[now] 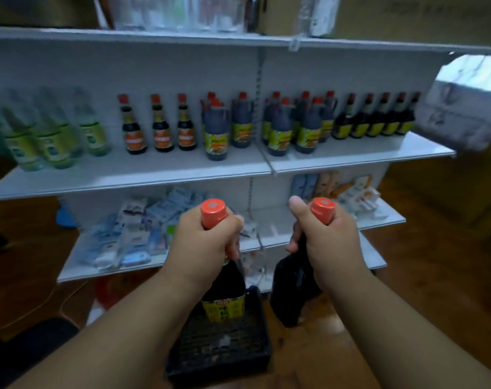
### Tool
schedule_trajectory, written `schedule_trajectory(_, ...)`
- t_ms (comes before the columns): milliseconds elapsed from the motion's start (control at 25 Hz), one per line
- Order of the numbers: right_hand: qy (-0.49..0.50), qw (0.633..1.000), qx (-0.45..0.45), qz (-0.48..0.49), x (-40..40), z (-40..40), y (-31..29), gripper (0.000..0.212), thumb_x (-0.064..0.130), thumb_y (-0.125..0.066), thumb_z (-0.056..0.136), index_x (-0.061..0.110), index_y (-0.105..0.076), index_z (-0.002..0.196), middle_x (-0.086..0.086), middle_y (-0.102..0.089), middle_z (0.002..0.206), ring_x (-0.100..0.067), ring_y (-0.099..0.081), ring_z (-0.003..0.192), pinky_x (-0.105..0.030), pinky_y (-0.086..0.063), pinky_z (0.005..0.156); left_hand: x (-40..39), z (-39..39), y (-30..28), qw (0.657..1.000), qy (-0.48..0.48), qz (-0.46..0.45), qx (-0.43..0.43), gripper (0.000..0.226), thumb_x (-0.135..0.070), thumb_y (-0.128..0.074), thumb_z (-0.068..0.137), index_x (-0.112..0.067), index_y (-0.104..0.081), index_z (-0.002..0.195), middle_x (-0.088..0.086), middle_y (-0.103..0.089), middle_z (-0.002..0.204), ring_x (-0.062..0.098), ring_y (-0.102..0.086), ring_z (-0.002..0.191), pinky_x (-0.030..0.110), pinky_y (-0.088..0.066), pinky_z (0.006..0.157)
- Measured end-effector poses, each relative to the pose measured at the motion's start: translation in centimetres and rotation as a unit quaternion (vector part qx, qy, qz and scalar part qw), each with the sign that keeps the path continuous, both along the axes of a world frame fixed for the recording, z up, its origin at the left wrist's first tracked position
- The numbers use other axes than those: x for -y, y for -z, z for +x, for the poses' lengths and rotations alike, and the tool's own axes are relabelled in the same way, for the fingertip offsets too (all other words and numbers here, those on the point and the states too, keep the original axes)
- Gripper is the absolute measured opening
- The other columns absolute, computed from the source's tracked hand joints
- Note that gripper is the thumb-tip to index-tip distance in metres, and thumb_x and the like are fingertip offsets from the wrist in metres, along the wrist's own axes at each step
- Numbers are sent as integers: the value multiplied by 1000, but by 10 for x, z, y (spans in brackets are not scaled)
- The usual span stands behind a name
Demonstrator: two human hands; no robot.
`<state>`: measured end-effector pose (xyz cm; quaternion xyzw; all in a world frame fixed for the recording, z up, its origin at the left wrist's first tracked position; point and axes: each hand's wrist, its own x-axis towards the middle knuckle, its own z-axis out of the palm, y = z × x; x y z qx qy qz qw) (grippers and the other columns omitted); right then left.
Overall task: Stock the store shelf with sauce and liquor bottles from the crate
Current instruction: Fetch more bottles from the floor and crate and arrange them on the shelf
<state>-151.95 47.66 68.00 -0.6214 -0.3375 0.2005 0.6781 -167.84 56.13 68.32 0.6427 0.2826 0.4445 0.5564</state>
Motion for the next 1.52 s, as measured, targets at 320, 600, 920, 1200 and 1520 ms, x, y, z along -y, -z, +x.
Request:
schedule_trajectory(320, 131, 990, -51, 20, 92, 206, -24, 51, 47, -75, 79, 1, -58, 94, -9, -59, 63, -24, -59, 56, -43, -56, 65, 59, 214, -21, 993, 118, 25, -6, 18, -29, -64, 72, -24, -54, 58, 2, -45, 43, 26, -48, 46, 39, -42, 58)
schedule_trajectory(600, 164, 984, -62, 19, 53, 336, -20, 40, 45, -75, 80, 10, -58, 87, -14, -54, 64, -21, -57, 52, -39, -57, 60, 23, 367, -13, 982, 183, 41, -27, 17, -20, -62, 78, -21, -56, 62, 4, -47, 46, 28, -50, 48, 40, -44, 58)
schedule_trajectory(920, 227, 968, -10, -107, 51, 502, -16, 29, 51, -65, 82, 23, -58, 81, -3, -62, 67, -19, -64, 62, -51, -60, 72, -30, 554, -7, 957, 270, 5, -110, 10, -29, -64, 73, -21, -59, 69, 6, -61, 59, 27, -61, 65, 49, -50, 77)
schedule_trajectory(1200, 125, 962, 156, -185, 14, 645, -5, 15, 40, -58, 94, 25, -56, 95, 0, -64, 88, -13, -62, 83, -30, -51, 74, -59, 686, 5, 971, 220, -97, -3, 12, -16, -65, 62, -23, -57, 68, 9, -49, 61, 26, -48, 59, 36, -40, 63)
schedule_trajectory(1520, 14, 985, 143, -95, -118, 741, -11, 20, 41, -60, 93, 23, -52, 91, 0, -66, 79, -1, -65, 73, -21, -44, 66, -123, 755, -19, 989, -93, -34, 107, 40, -38, -77, 79, -10, -48, 83, 2, -61, 59, 26, -64, 56, 39, -55, 62)
